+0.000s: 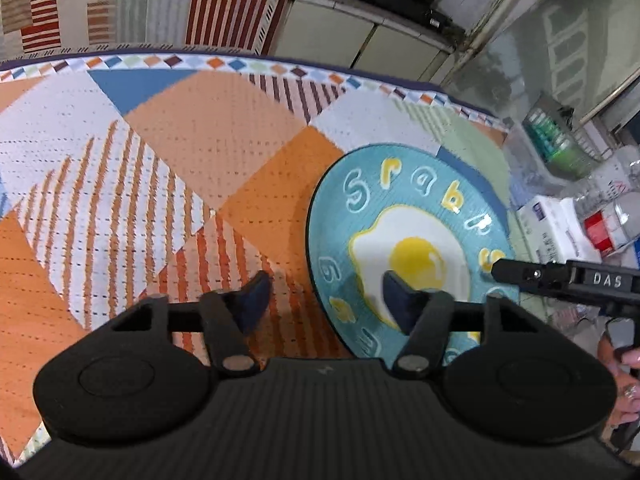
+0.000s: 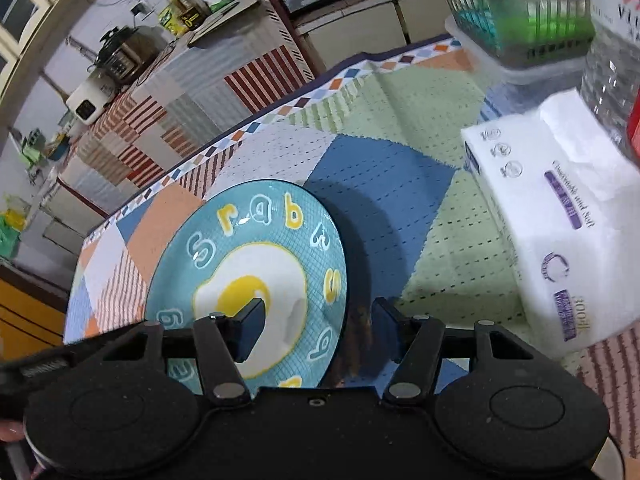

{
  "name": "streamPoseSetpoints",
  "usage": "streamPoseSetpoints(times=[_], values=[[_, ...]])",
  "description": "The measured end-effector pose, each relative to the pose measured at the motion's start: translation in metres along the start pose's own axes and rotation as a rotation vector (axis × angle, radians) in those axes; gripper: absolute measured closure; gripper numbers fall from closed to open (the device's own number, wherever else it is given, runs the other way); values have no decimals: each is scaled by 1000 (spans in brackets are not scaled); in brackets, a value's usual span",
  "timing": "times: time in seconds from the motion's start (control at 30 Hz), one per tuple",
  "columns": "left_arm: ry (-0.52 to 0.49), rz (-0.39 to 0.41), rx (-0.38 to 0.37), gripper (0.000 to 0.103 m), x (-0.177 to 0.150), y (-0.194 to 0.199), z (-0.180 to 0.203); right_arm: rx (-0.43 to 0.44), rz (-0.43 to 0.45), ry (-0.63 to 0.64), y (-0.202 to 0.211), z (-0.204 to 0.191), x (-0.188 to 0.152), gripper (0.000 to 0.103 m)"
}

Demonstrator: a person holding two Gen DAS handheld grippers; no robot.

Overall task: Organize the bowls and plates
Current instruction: 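Close both grippers on the egg plate rim and lift it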

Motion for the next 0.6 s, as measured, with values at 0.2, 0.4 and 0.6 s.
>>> streamPoseSetpoints(times=[0.2, 0.4, 0.6], values=[[-16, -22, -34, 88, -7, -13, -3, -28, 14, 74, -13, 0, -5, 86], [-18, -39, 6, 87, -7, -15, 3, -1, -4, 66, -17, 1, -3, 86], [-52, -44, 23, 87, -5, 6, 11, 39, -22, 148, 2, -8, -8, 86]])
Point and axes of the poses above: each gripper's, at about its wrist camera, not at the fingertips, and y roughly against the way its jaws point, z to its right, x to its top, the point moved 7 cm from there along -y, roughly the way its jaws point, and after that the axes turned 13 degrees about -x, right-handed, at the moved point
